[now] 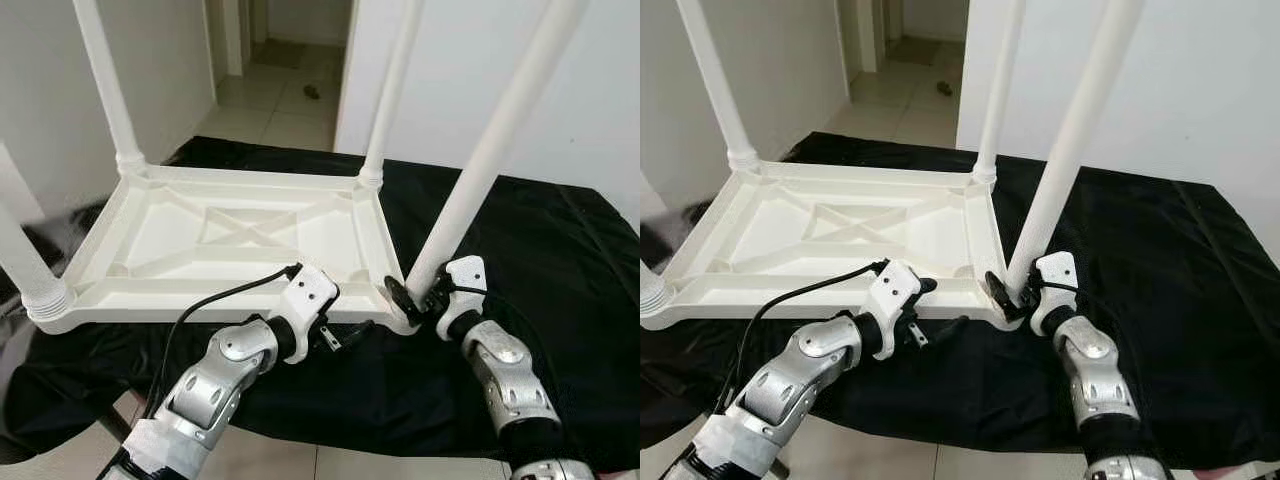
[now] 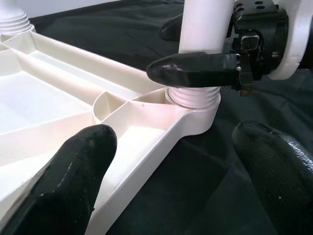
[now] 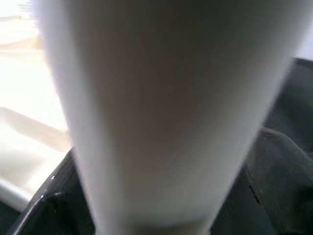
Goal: Building children table
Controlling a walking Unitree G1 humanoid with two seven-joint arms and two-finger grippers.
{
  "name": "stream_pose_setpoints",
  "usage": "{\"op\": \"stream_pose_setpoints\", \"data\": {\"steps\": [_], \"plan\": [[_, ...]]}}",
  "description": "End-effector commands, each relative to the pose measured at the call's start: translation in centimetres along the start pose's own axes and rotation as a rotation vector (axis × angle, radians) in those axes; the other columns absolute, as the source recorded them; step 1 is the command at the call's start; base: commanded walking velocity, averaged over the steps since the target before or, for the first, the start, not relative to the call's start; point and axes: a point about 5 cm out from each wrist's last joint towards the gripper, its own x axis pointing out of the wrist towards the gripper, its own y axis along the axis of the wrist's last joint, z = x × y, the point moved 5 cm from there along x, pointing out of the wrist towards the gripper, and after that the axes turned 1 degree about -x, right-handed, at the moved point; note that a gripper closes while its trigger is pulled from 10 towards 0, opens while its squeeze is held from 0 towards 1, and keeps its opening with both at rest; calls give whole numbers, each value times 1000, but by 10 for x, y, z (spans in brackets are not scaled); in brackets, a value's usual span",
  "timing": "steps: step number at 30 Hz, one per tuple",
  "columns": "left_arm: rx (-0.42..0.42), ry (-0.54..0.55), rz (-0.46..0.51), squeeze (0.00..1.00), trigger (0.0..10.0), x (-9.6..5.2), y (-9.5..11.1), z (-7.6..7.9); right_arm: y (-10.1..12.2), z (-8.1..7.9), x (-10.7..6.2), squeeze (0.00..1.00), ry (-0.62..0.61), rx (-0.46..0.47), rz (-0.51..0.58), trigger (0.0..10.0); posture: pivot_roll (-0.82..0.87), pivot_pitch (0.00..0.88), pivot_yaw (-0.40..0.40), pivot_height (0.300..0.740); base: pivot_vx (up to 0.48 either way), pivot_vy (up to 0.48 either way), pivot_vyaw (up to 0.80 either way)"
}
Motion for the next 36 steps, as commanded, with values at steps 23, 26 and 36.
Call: {"op": "stream_pose_setpoints", "data": {"steps": [23, 26, 36], "plan": [[7, -32, -3, 0, 10000, 1, 0, 7, -20, -10, 5, 0, 109, 18, -33, 0, 44, 0, -58, 740, 0, 0, 0], [7, -31, -2, 0, 10000, 1, 1, 7, -20, -8, 5, 0, 75, 23, -29, 0, 41, 0, -57, 740, 0, 0, 0], [9, -28, -5, 0, 10000, 2, 0, 6, -25, 0, -1, 0, -145, 76, -29, 0, 33, 0, -49, 740, 0, 0, 0]]}}
